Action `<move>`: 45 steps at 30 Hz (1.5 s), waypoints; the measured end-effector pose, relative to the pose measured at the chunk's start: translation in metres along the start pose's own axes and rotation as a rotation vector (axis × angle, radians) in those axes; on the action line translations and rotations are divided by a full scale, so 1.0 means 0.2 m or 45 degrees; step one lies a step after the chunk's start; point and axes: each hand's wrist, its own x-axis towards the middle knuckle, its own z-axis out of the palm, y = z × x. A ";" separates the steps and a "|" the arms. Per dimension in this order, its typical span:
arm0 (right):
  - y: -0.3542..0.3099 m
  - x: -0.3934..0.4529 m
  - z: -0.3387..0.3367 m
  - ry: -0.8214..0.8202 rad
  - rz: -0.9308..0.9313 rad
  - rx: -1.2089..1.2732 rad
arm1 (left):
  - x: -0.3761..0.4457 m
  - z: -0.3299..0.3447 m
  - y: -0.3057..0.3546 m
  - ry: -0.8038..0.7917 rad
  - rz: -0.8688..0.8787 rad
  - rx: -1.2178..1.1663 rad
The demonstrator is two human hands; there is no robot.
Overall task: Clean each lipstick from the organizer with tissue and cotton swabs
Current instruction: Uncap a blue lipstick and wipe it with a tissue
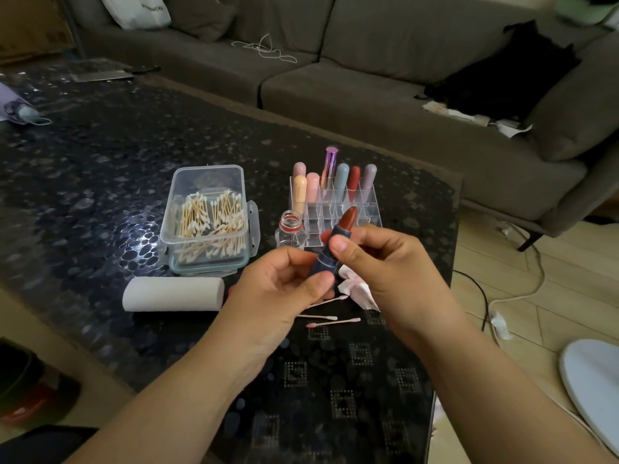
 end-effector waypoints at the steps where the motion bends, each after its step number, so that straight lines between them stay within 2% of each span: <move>1: 0.00 0.00 -0.01 0.007 -0.005 -0.006 | 0.00 0.01 0.00 -0.033 -0.019 0.032; 5: 0.00 0.00 -0.03 -0.013 0.029 -0.048 | 0.00 0.01 -0.01 -0.155 -0.051 0.113; 8: -0.01 0.00 -0.07 -0.002 0.138 -0.034 | 0.02 0.02 -0.02 -0.040 -0.030 0.048; 9: -0.02 0.01 -0.10 0.066 0.181 -0.141 | 0.03 0.02 -0.02 0.015 -0.028 0.045; 12: -0.01 0.02 -0.21 0.320 0.261 -0.763 | 0.04 0.01 -0.03 0.129 -0.032 0.097; 14: 0.03 0.03 -0.28 0.289 0.374 -1.080 | 0.04 0.02 -0.03 0.158 -0.036 0.129; 16: 0.10 0.04 -0.30 0.164 0.565 -1.320 | 0.05 0.02 -0.04 0.174 -0.037 0.175; 18: 0.18 0.05 -0.29 0.104 0.674 -1.405 | 0.05 0.02 -0.04 0.176 -0.042 0.226; 24: 0.23 0.07 -0.24 0.064 0.376 -1.276 | 0.07 0.04 -0.06 0.189 -0.060 0.275; 30: 0.26 0.06 -0.24 0.039 0.313 -1.517 | 0.07 0.05 -0.04 0.179 -0.057 0.302; 32: 0.23 0.06 -0.25 0.127 0.345 -1.424 | 0.07 0.06 -0.04 0.174 -0.061 0.297; 35: 0.15 0.05 -0.30 0.240 0.365 -1.108 | 0.06 0.06 -0.03 0.145 -0.060 0.276; 38: 0.07 0.01 -0.29 0.238 0.305 -0.798 | 0.05 0.08 -0.03 0.118 -0.038 0.255; 45: 0.00 -0.06 -0.22 0.097 0.229 -0.355 | 0.03 0.11 -0.03 -0.001 -0.009 0.169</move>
